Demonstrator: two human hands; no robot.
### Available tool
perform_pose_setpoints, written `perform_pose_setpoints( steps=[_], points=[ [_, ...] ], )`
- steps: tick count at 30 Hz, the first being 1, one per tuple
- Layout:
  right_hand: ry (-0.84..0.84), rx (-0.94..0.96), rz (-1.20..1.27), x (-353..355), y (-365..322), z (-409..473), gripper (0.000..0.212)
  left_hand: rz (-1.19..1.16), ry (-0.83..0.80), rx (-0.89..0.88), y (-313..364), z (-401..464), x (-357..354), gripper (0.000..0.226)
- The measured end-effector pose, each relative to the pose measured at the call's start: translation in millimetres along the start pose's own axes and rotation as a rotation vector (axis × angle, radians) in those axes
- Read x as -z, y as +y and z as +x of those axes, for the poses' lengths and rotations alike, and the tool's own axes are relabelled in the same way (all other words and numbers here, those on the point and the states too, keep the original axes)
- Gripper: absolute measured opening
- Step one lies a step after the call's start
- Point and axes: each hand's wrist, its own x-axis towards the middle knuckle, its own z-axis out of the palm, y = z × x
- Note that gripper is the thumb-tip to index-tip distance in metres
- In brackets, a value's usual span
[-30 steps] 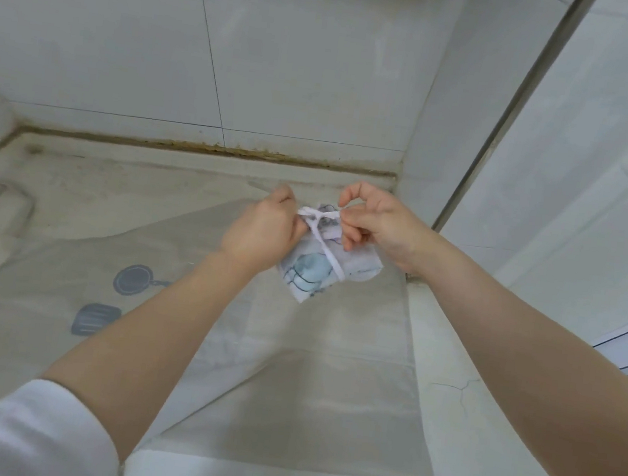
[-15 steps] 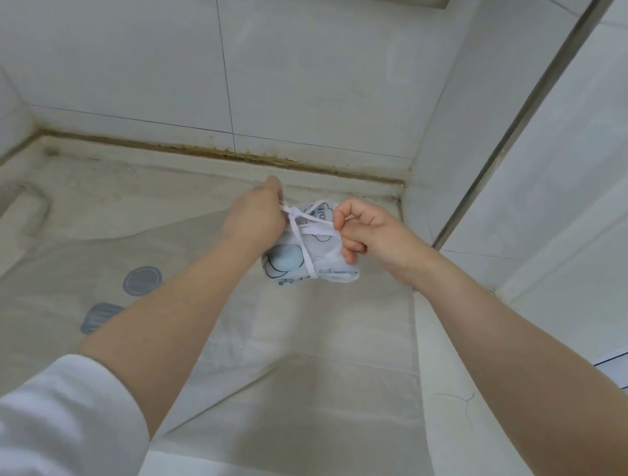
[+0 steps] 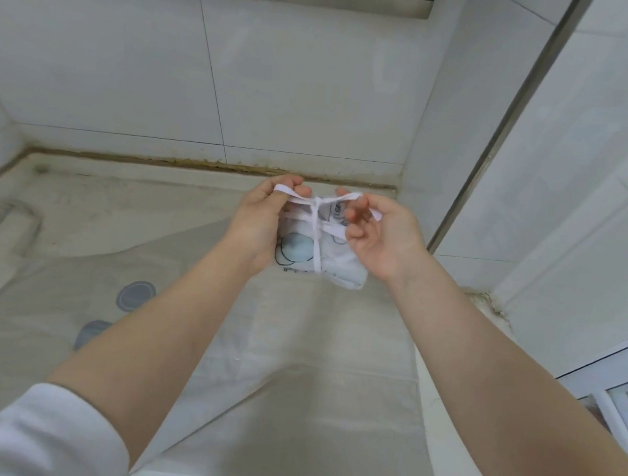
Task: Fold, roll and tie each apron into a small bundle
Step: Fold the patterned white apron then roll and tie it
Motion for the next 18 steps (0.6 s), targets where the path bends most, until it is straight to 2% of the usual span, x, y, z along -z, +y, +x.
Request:
perform_pose_setpoints(
  steps=[3,4,6,8,10,14,18],
  points=[
    [-0.118,-0.032,0.092,0.2,8.8,0.2,0.024,0.014,-0.01,0.06,3.1,-0.1,-3.8,0.015],
    [-0.138,-0.052,0.063,1.3,11.9,0.4,0.026,0.078,0.006,0.065,3.5,0.8,-4.0,0.019],
    [-0.149,-0.064,-0.144,2.8,13.0,-0.4,0.029,0.293,0.014,0.05,1.8,1.5,-3.4,0.028],
    [-0.125,-0.037,-0.396,4.9,11.0,-2.0,0.031,0.445,-0.007,0.046,-1.7,-1.2,-0.9,0.03],
    [-0.08,0.004,-0.535,6.6,7.6,-3.4,0.032,0.474,-0.05,0.079,-3.0,-1.7,0.6,0.031],
    [-0.018,-0.005,-0.631,3.6,-0.2,0.5,0.03,0.485,-0.044,0.121,2.6,2.8,0.0,0.031],
    [0.022,-0.028,-0.656,0.6,-6.5,5.4,0.031,0.517,-0.064,0.063,4.4,-1.4,-1.5,0.029]
  ],
)
